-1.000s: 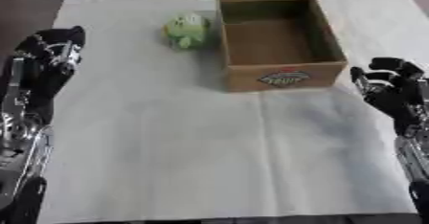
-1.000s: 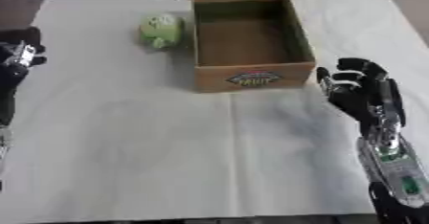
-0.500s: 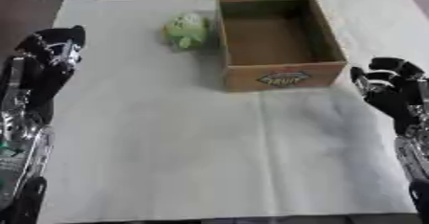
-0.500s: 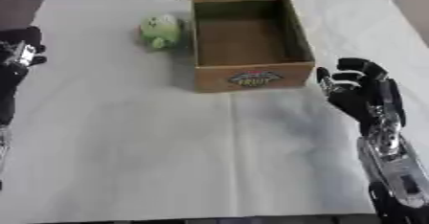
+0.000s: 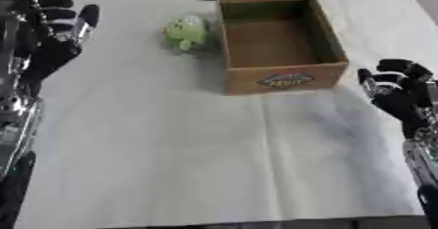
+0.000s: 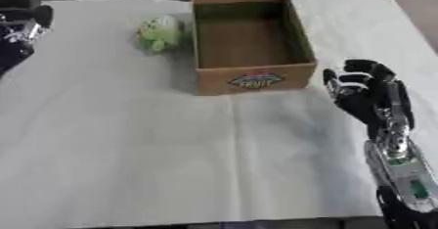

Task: Pick up objects on the table and place them in the box.

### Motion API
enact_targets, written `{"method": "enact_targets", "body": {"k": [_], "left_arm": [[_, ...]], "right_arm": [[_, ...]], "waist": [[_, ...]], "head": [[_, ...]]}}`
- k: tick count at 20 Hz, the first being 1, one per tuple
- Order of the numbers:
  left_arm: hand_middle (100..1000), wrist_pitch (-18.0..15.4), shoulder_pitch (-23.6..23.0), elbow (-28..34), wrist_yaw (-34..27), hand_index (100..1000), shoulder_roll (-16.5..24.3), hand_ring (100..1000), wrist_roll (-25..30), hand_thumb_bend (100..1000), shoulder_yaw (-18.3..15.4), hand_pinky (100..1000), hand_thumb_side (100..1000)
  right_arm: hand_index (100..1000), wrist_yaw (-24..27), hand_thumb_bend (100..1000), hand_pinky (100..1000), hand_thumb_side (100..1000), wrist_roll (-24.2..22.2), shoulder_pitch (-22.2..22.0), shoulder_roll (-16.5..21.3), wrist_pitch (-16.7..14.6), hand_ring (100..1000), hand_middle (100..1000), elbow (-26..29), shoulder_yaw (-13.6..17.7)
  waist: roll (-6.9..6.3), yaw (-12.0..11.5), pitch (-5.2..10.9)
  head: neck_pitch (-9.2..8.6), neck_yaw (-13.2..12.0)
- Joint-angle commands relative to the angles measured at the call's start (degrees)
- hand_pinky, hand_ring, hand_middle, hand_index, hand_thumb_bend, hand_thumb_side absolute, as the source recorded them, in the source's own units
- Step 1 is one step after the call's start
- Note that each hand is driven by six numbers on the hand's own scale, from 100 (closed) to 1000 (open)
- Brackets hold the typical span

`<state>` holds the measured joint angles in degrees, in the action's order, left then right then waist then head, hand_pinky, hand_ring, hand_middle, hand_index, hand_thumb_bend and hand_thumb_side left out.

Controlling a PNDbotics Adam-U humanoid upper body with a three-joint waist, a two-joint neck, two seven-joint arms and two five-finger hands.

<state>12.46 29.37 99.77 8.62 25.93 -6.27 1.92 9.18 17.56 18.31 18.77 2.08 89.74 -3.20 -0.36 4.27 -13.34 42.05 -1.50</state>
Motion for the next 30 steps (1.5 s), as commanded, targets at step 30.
{"method": "enact_targets", "body": {"k": [30], "left_arm": [[736,-12.2,28.9,-46.7,54.5,812,-7.3,744,16.8,681,4.3,751,175]], "right_arm": [[647,-0.1,387,581,100,-2.4,0.9,0.8,0.3,626,606,0.6,-1.8]], "waist": [[-0.87,6.1,1.33]], "head": [[0.45,-3.5]]}}
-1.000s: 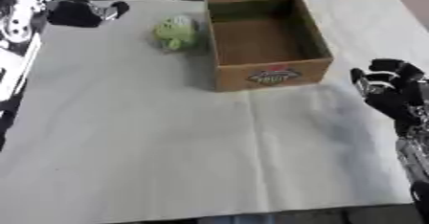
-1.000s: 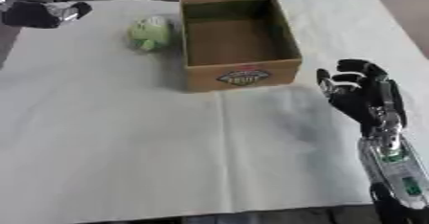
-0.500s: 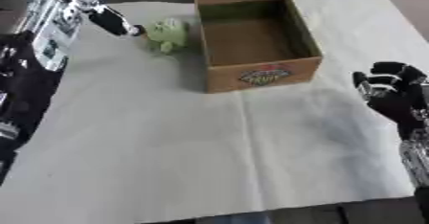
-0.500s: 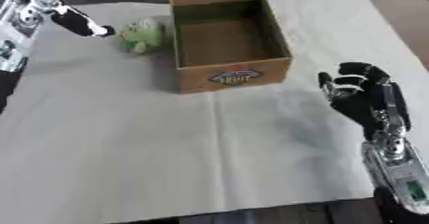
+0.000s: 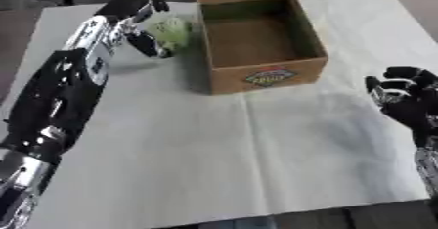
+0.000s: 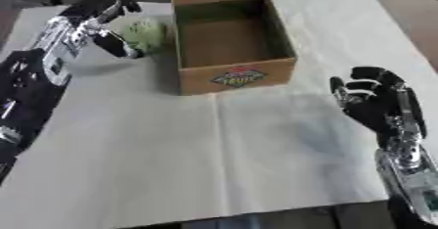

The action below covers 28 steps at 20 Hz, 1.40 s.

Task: Pick up objects on the table and place them in the box.

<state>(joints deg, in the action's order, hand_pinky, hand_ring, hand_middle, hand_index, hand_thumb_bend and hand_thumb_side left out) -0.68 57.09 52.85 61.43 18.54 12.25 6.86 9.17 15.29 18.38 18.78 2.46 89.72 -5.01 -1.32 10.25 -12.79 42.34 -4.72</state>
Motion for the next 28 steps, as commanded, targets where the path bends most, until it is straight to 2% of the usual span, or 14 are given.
{"method": "enact_targets", "body": {"k": [1,11,16,18,21,22,25,28], "left_arm": [[742,1.5,1.1,0.1,2.4,813,-0.1,749,-2.6,680,-0.7,753,173],[762,3.5,0.3,-1.7,4.8,825,-1.7,758,-6.7,623,-1.0,757,122],[711,4.9,0.0,-2.7,5.8,792,-1.8,711,-9.8,510,-1.3,722,100],[701,5.1,-0.1,-3.0,6.3,788,-1.8,703,-10.2,495,-1.3,718,100],[602,5.4,-0.3,-3.2,7.0,724,-1.8,611,-11.1,400,-1.3,686,100],[602,5.6,-0.3,-3.2,7.3,724,-1.8,611,-11.7,400,-1.4,686,100],[493,6.6,-0.4,-3.3,8.2,598,-1.7,509,-14.8,261,-1.7,624,100],[425,7.8,-0.5,-3.2,8.4,499,-1.8,450,-19.5,187,-2.1,576,100]], "right_arm": [[647,-0.1,387,581,100,-0.2,0.8,0.8,-0.1,626,606,0.6,0.0],[647,-0.1,386,581,100,-0.2,0.9,0.6,-0.1,626,606,0.6,0.0],[647,0.0,386,581,100,-0.2,0.9,0.5,-0.1,626,606,0.5,0.1],[647,0.0,386,581,100,-0.2,0.9,0.5,-0.1,626,606,0.5,0.0],[647,0.0,386,581,100,-0.2,0.9,0.5,-0.1,625,606,0.5,0.1],[647,0.0,386,581,100,-0.2,0.9,0.5,-0.1,625,606,0.5,0.1],[646,0.0,386,581,100,-0.2,0.9,0.5,-0.1,625,606,0.5,0.1],[646,0.0,386,581,100,-0.1,0.9,0.4,-0.1,625,606,0.5,0.1]], "waist": [[0.08,0.2,0.73],[0.07,0.6,0.43],[0.05,0.6,0.29],[0.03,0.6,0.23],[0.04,0.8,0.17],[0.05,0.8,0.15],[0.06,0.9,0.13],[0.10,1.0,0.09]], "head": [[0.12,-0.3],[-0.21,-0.6],[-0.34,-0.5],[-0.38,-0.6],[-0.48,-0.6],[-0.50,-0.6],[-0.57,-0.5],[-0.59,-0.5]]}}
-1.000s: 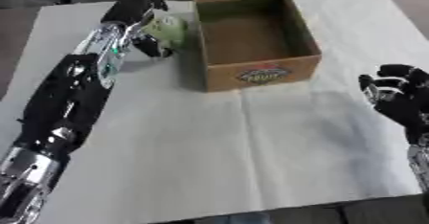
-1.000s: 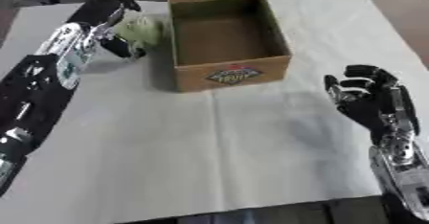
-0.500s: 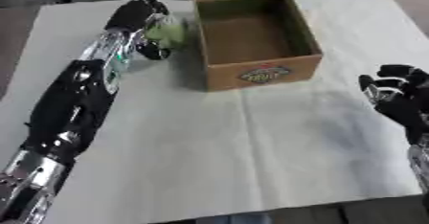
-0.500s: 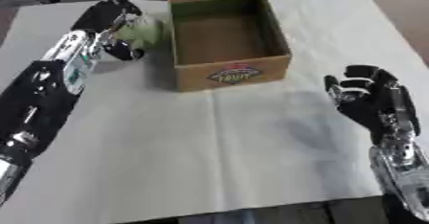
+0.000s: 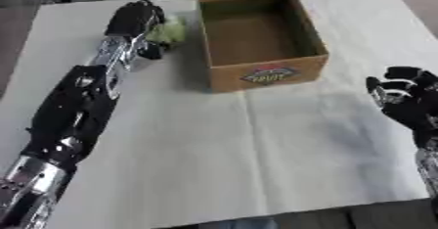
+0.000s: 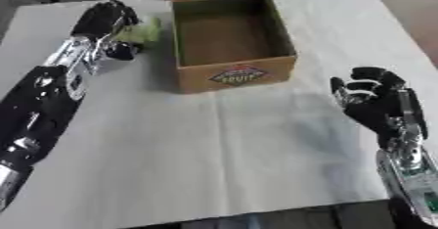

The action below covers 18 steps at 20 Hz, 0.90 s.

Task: Pick up objects on the table and place them in the box.

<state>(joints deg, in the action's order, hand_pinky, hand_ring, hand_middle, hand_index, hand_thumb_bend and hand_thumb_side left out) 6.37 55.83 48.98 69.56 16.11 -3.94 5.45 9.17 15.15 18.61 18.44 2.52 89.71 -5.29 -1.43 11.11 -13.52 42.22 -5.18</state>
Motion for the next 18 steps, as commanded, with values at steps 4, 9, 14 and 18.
{"method": "enact_targets", "body": {"k": [4,9,14,18], "left_arm": [[346,1.7,0.8,1.5,-2.4,411,0.7,383,-10.0,132,-0.9,539,100],[336,1.4,1.1,3.7,-6.5,400,1.2,377,-12.8,117,-0.3,539,100],[337,-0.2,2.0,8.7,-11.0,401,1.6,379,-11.8,116,1.6,543,100],[339,-2.7,2.8,12.9,-12.9,404,1.2,380,-9.6,119,4.5,545,100]], "right_arm": [[646,0.1,386,580,100,0.1,0.7,0.8,-0.2,625,606,0.6,0.5],[646,0.1,386,580,100,0.1,0.5,0.7,-0.2,625,606,0.5,0.5],[646,0.1,386,580,100,0.1,0.5,0.7,-0.2,624,605,0.5,0.5],[646,0.1,387,580,100,0.0,0.5,0.7,-0.2,624,605,0.5,0.4]], "waist": [[0.31,0.1,0.85],[0.37,-0.1,0.98],[0.33,0.0,1.15],[0.18,0.3,1.30]], "head": [[-0.47,0.0],[-0.44,0.1],[-0.35,0.1],[-0.34,-0.1]]}}
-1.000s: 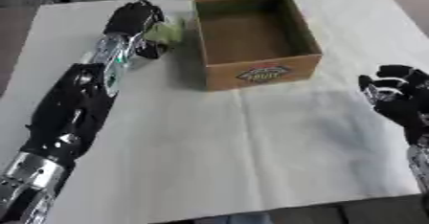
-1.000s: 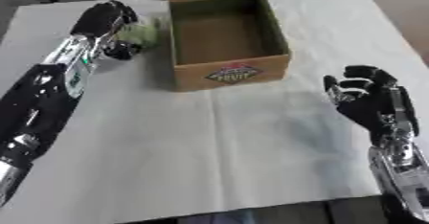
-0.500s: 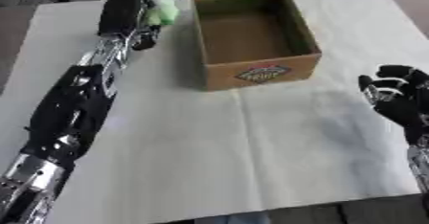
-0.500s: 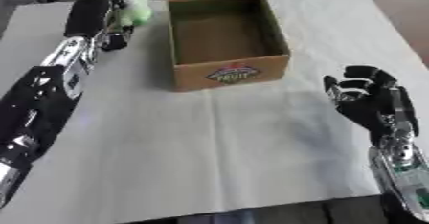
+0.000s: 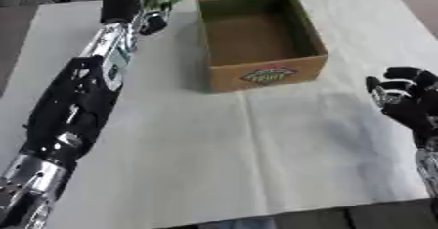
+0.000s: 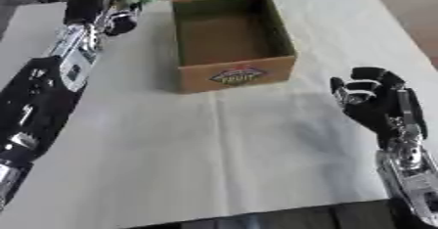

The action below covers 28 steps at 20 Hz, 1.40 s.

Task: Pick up objects on the table and place them in the box.

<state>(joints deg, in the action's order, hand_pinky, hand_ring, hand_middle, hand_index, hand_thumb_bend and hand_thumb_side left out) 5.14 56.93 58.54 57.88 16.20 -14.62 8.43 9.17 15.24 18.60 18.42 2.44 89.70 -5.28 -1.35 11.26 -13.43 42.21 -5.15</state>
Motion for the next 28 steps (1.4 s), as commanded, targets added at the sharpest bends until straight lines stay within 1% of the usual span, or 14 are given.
{"method": "enact_targets", "body": {"k": [1,4,8,14,19,20,21,22,23,24,25,26,27,28], "left_arm": [[342,-2.1,1.9,4.2,-1.5,408,0.9,382,1.8,123,2.3,548,100],[348,-4.6,2.4,6.1,-1.3,414,-0.2,386,4.8,138,5.1,555,100],[356,-7.0,2.1,5.8,-0.3,424,-2.2,396,8.8,155,7.4,564,100],[372,-10.3,0.5,3.1,1.8,440,-4.8,417,12.1,180,9.3,581,100],[399,-12.9,-0.2,1.6,3.4,465,-5.4,455,14.6,220,10.5,597,100],[455,-13.2,-0.3,1.5,3.6,512,-5.4,497,15.0,265,10.6,613,100],[479,-13.5,-0.4,1.4,3.8,542,-5.5,514,15.3,290,10.6,621,100],[534,-13.7,-0.4,1.3,4.0,617,-5.4,556,15.7,395,10.6,637,100],[569,-13.8,-0.4,1.3,4.0,654,-5.4,585,16.0,506,10.5,649,100],[596,-13.9,-0.4,1.4,4.1,678,-5.3,609,16.4,572,10.5,662,100],[608,-13.9,-0.4,1.6,4.0,690,-5.3,620,16.7,607,10.4,669,100],[656,-14.0,-0.3,2.0,3.9,724,-5.2,664,17.0,750,10.3,694,128],[685,-14.0,-0.3,2.5,3.6,754,-5.1,690,17.2,833,10.1,713,204],[703,-13.9,-0.3,3.2,3.3,768,-5.0,708,17.2,875,9.9,726,267]], "right_arm": [[646,0.0,387,580,100,-0.1,0.5,0.7,-0.1,624,605,0.5,0.3],[645,0.0,387,580,100,-0.2,0.6,0.7,-0.1,624,605,0.5,0.2],[645,0.0,387,580,100,-0.3,0.6,0.5,-0.1,624,605,0.4,0.1],[645,0.0,387,579,100,-0.4,0.7,0.4,-0.2,624,605,0.4,0.1],[645,0.0,387,579,100,-0.4,0.7,0.3,-0.2,624,605,0.3,0.1],[644,0.0,387,579,100,-0.4,0.7,0.3,-0.2,624,605,0.3,0.1],[644,0.0,386,579,100,-0.4,0.7,0.3,-0.2,624,605,0.3,0.1],[644,0.0,387,579,100,-0.4,0.7,0.3,-0.2,624,605,0.3,0.1],[644,0.0,387,579,100,-0.3,0.7,0.3,-0.2,624,605,0.3,0.1],[644,0.0,387,579,100,-0.3,0.7,0.3,-0.2,624,605,0.3,0.1],[644,0.0,387,579,100,-0.3,0.7,0.3,-0.2,624,605,0.3,0.1],[644,0.0,387,579,100,-0.3,0.7,0.3,-0.2,623,605,0.3,0.2],[644,0.0,387,579,100,-0.3,0.7,0.3,-0.2,623,605,0.3,0.2],[644,0.0,386,579,100,-0.3,0.6,0.3,-0.2,623,605,0.3,0.2]], "waist": [[0.05,0.3,1.24],[-0.11,0.7,1.32],[-0.27,1.3,1.38],[-0.47,1.3,1.29],[-0.48,1.1,1.19],[-0.47,1.0,1.16],[-0.45,0.9,1.13],[-0.44,0.8,1.12],[-0.44,0.7,1.12],[-0.42,0.6,1.12],[-0.40,0.5,1.12],[-0.36,0.4,1.12],[-0.31,0.3,1.11],[-0.25,0.2,1.10]], "head": [[-0.39,-0.2],[-0.43,-0.5],[-0.45,-0.7],[-0.69,-0.7],[-0.72,-0.7],[-0.74,-0.6],[-0.75,-0.6],[-0.75,-0.5],[-0.75,-0.5],[-0.74,-0.5],[-0.75,-0.4],[-0.76,-0.4],[-0.77,-0.3],[-0.76,-0.3]]}}
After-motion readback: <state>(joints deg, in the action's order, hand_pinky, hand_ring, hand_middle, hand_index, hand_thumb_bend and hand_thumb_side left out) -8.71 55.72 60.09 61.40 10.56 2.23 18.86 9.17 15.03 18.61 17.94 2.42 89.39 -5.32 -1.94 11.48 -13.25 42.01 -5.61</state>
